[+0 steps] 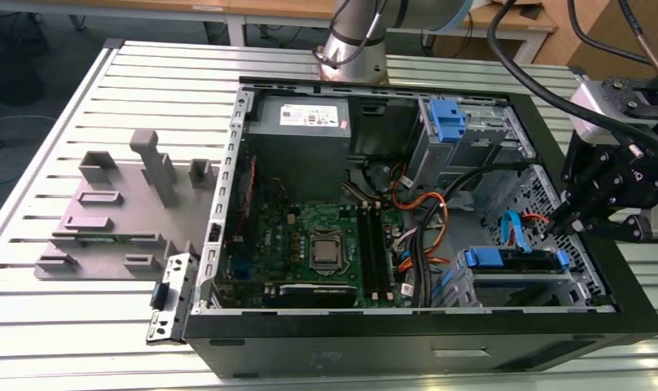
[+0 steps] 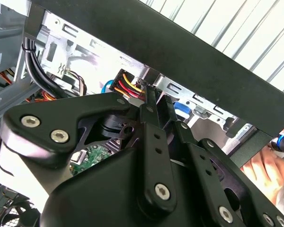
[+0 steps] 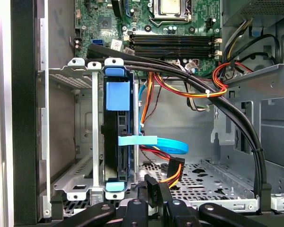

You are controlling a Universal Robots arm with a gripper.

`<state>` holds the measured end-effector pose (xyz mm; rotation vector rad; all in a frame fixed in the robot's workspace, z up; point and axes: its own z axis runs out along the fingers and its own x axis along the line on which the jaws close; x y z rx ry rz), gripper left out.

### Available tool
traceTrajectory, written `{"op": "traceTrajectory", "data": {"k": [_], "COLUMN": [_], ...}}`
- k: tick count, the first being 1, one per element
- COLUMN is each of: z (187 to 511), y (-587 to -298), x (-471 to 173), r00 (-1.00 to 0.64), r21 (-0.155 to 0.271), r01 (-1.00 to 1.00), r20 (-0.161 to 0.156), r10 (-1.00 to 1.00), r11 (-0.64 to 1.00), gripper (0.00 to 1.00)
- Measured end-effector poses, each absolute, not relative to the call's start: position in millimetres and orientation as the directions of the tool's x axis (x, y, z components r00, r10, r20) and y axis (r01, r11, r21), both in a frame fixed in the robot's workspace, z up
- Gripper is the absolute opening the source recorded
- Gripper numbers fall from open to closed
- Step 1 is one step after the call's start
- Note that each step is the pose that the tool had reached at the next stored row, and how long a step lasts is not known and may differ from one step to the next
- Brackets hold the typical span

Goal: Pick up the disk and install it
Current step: 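Insert the second disk wire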

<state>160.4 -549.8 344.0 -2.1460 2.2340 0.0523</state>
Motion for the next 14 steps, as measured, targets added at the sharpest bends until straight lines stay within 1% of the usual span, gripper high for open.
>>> {"op": "traceTrajectory", "data": {"k": [1,2,14], "z": [344.0,344.0,343.9], "y": [-549.8,-549.8,-549.8], "x": [160.4,160.4,160.4], "r00": [-0.040,-0.040,-0.040], "r21": [-0.006,-0.006,-0.006], "r01": [-0.999,-0.999,-0.999], "r20": [-0.055,-0.055,-0.055], "r10": [-0.998,-0.998,-0.998], "r11": [0.040,0.040,0.040], "gripper": [0.22,0.16,0.16]}}
